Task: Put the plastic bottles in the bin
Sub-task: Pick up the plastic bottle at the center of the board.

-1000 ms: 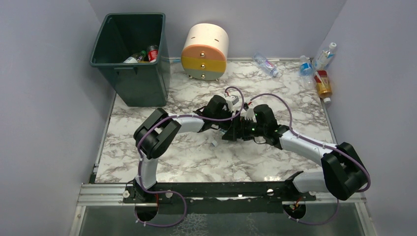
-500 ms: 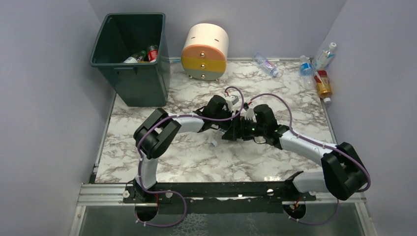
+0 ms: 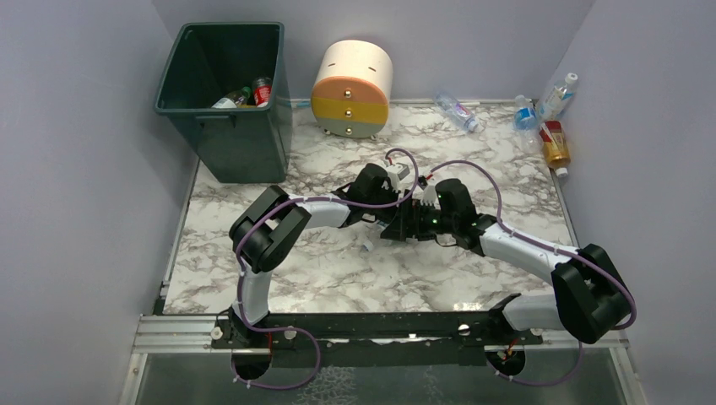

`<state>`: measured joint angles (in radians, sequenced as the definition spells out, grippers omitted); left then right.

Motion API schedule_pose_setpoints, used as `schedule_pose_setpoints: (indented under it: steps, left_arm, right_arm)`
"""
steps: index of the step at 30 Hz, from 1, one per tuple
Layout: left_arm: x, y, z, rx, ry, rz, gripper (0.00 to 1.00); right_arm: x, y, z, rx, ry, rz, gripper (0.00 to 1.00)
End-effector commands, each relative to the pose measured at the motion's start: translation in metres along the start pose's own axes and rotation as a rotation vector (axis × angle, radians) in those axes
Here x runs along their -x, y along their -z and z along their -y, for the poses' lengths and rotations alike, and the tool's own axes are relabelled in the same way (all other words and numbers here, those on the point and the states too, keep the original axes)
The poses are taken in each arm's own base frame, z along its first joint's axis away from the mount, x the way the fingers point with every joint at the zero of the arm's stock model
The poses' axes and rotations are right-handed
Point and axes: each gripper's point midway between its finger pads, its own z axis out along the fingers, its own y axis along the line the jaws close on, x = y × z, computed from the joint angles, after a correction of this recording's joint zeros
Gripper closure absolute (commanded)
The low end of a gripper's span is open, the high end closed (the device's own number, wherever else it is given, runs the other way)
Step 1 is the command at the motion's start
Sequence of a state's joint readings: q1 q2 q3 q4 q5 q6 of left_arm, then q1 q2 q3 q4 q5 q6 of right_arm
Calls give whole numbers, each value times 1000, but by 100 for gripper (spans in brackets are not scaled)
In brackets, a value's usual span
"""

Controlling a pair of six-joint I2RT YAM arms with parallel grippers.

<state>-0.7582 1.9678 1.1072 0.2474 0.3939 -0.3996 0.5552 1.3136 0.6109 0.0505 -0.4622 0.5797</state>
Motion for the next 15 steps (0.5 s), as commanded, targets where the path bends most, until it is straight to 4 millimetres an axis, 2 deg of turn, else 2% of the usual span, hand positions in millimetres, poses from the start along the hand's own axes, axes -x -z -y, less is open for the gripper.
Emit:
schedule_pose_setpoints:
  steps: [1,15]
  left_arm:
    - [-31,0,-2,1,22,-86,32]
    - [-32,0,-3,-4,24,-87,33]
  right_arm:
    - [33,2,-33,107,63,84,1]
    - [32,0,-34,123,65,86,1]
